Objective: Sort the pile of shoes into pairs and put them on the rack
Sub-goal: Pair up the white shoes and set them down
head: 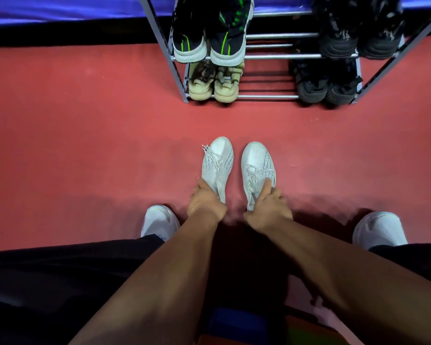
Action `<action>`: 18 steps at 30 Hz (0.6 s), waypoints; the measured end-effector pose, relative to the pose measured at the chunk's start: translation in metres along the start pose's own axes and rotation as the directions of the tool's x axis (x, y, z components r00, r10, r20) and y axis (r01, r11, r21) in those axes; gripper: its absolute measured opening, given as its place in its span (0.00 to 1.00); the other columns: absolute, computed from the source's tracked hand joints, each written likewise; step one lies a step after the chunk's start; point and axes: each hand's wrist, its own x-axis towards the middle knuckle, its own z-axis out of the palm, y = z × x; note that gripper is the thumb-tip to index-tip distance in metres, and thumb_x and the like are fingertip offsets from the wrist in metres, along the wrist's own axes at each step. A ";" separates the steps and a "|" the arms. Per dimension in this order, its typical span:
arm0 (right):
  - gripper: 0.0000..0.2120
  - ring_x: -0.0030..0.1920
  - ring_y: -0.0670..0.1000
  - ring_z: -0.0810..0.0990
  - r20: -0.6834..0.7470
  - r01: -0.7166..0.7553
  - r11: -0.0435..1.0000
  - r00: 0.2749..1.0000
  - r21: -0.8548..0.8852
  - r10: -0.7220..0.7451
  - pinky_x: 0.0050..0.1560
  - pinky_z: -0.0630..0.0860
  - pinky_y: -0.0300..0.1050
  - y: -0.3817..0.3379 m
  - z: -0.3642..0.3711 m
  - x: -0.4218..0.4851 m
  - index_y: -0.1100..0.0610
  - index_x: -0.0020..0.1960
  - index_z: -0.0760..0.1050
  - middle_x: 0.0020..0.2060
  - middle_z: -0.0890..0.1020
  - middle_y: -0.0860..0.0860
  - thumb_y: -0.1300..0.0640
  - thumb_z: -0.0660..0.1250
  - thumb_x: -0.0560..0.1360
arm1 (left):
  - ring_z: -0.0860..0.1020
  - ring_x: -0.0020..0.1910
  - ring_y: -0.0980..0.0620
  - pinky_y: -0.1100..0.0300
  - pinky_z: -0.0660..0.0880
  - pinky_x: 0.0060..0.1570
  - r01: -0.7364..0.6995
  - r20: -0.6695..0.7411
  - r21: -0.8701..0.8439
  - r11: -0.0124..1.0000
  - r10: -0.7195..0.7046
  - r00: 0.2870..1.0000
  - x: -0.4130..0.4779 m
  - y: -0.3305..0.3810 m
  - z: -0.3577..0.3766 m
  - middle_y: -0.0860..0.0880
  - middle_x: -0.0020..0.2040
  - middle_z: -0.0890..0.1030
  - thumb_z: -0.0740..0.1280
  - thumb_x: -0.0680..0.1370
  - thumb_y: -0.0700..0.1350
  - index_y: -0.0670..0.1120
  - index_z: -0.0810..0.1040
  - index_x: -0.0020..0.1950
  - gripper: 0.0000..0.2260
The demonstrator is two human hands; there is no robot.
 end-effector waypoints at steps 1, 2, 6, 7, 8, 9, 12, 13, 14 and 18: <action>0.59 0.68 0.63 0.71 0.011 -0.002 0.999 1.000 0.054 0.001 0.67 0.73 0.55 0.001 -0.007 0.000 0.59 0.84 0.37 0.72 0.64 0.61 0.37 0.71 0.72 | 0.75 0.70 0.39 0.47 0.76 0.67 0.017 0.000 -0.029 0.999 -0.017 1.000 -0.002 0.003 -0.004 0.41 0.73 0.71 0.75 0.72 0.47 0.40 0.52 0.83 0.46; 0.58 0.70 0.64 0.71 0.019 -0.005 0.995 1.000 0.099 0.003 0.69 0.72 0.55 0.002 -0.015 0.000 0.59 0.84 0.38 0.73 0.65 0.61 0.38 0.71 0.72 | 0.77 0.68 0.40 0.48 0.77 0.65 0.032 0.008 -0.069 0.997 -0.032 0.999 -0.004 0.006 -0.009 0.42 0.71 0.74 0.76 0.71 0.46 0.40 0.57 0.81 0.45; 0.45 0.70 0.64 0.71 0.008 -0.061 0.975 0.998 0.212 0.060 0.67 0.72 0.53 -0.002 -0.062 -0.005 0.62 0.77 0.54 0.70 0.72 0.60 0.42 0.71 0.72 | 0.81 0.53 0.44 0.54 0.78 0.52 0.107 0.121 -0.297 0.949 -0.073 0.990 -0.021 0.021 -0.038 0.47 0.57 0.82 0.82 0.69 0.42 0.42 0.74 0.66 0.29; 0.41 0.69 0.63 0.72 0.010 -0.083 0.966 0.997 0.243 0.083 0.65 0.72 0.51 -0.004 -0.078 -0.007 0.62 0.74 0.56 0.68 0.73 0.58 0.43 0.72 0.73 | 0.79 0.51 0.44 0.55 0.76 0.51 0.117 0.145 -0.343 0.932 -0.070 0.987 -0.028 0.026 -0.045 0.47 0.55 0.80 0.82 0.70 0.42 0.42 0.75 0.63 0.26; 0.39 0.67 0.62 0.74 0.013 -0.095 0.953 0.995 0.288 0.095 0.62 0.74 0.50 -0.006 -0.095 -0.010 0.62 0.73 0.58 0.66 0.74 0.57 0.44 0.72 0.73 | 0.78 0.51 0.44 0.54 0.75 0.51 0.118 0.156 -0.375 0.919 -0.063 0.986 -0.035 0.032 -0.052 0.46 0.54 0.79 0.82 0.71 0.42 0.43 0.74 0.61 0.24; 0.37 0.64 0.60 0.77 0.017 -0.097 0.938 0.995 0.334 0.097 0.58 0.75 0.48 -0.008 -0.114 -0.013 0.62 0.71 0.59 0.65 0.75 0.57 0.46 0.72 0.73 | 0.77 0.50 0.44 0.54 0.74 0.50 0.111 0.151 -0.398 0.910 -0.054 0.987 -0.042 0.038 -0.060 0.46 0.54 0.79 0.81 0.72 0.42 0.43 0.74 0.61 0.23; 0.36 0.58 0.58 0.80 0.019 -0.066 0.945 0.998 0.321 0.063 0.50 0.73 0.43 -0.015 -0.186 -0.030 0.66 0.73 0.62 0.60 0.79 0.57 0.47 0.72 0.74 | 0.77 0.49 0.46 0.56 0.74 0.49 0.054 0.103 -0.426 0.903 -0.011 0.995 -0.069 0.062 -0.092 0.47 0.53 0.79 0.82 0.72 0.44 0.41 0.76 0.64 0.25; 0.34 0.54 0.58 0.81 0.019 -0.039 0.957 0.999 0.288 0.036 0.48 0.73 0.43 -0.017 -0.214 -0.041 0.67 0.72 0.66 0.55 0.79 0.57 0.46 0.71 0.75 | 0.77 0.49 0.46 0.57 0.74 0.48 0.029 0.085 -0.423 0.906 0.008 0.996 -0.079 0.071 -0.106 0.47 0.53 0.79 0.82 0.71 0.45 0.41 0.77 0.65 0.26; 0.29 0.48 0.56 0.80 0.010 0.000 0.968 1.000 0.249 -0.002 0.43 0.74 0.42 -0.019 -0.243 -0.054 0.67 0.68 0.71 0.47 0.79 0.56 0.46 0.69 0.77 | 0.78 0.48 0.46 0.57 0.74 0.48 0.002 0.073 -0.412 0.911 0.030 0.997 -0.089 0.081 -0.122 0.47 0.52 0.78 0.82 0.70 0.46 0.41 0.78 0.65 0.27; 0.16 0.29 0.54 0.75 -0.133 0.132 0.980 0.985 0.148 -0.112 0.24 0.68 0.40 -0.023 -0.346 -0.117 0.61 0.40 0.74 0.28 0.78 0.53 0.50 0.68 0.78 | 0.81 0.45 0.45 0.58 0.75 0.39 -0.136 -0.024 -0.354 0.925 0.136 0.990 -0.138 0.124 -0.198 0.46 0.52 0.82 0.81 0.64 0.49 0.42 0.81 0.58 0.25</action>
